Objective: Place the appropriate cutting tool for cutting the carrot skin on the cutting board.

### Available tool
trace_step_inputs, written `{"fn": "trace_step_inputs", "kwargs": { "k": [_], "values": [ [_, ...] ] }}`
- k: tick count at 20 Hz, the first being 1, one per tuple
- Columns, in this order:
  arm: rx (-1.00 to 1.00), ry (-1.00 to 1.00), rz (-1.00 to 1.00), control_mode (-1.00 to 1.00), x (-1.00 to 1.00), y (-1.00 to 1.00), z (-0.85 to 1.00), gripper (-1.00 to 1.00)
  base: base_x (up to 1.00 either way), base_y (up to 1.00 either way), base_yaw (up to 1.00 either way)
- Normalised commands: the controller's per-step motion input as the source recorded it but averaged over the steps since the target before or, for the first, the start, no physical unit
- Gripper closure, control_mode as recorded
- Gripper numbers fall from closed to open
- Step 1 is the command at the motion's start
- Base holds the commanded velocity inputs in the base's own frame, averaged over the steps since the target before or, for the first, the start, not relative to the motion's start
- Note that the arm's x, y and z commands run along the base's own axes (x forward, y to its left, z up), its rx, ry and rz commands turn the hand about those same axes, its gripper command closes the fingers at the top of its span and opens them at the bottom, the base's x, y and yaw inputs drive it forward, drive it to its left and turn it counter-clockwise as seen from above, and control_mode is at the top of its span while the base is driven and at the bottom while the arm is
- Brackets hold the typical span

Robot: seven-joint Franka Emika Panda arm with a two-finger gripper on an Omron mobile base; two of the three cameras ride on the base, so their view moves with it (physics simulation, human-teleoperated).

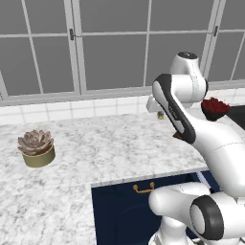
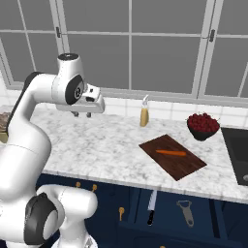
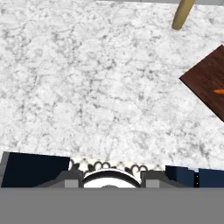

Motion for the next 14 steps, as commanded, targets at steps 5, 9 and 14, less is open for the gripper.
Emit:
{"fn": "trace_step_inputs", "kwargs": {
  "k": [5, 9, 14],
  "values": [
    [0.00, 0.00, 0.00, -1.00, -0.01, 0.00, 0.00, -1.00, 0.00, 0.00, 0.00],
    [0.00, 0.00, 0.00, -1.00, -0.14, -0.27, -0.19, -1.00, 0.00, 0.00, 0.00],
    [0.00, 0.03, -0.02, -1.00, -0.36, -0.88, -0.15, -1.00, 0.00, 0.00, 0.00]
  ]
}}
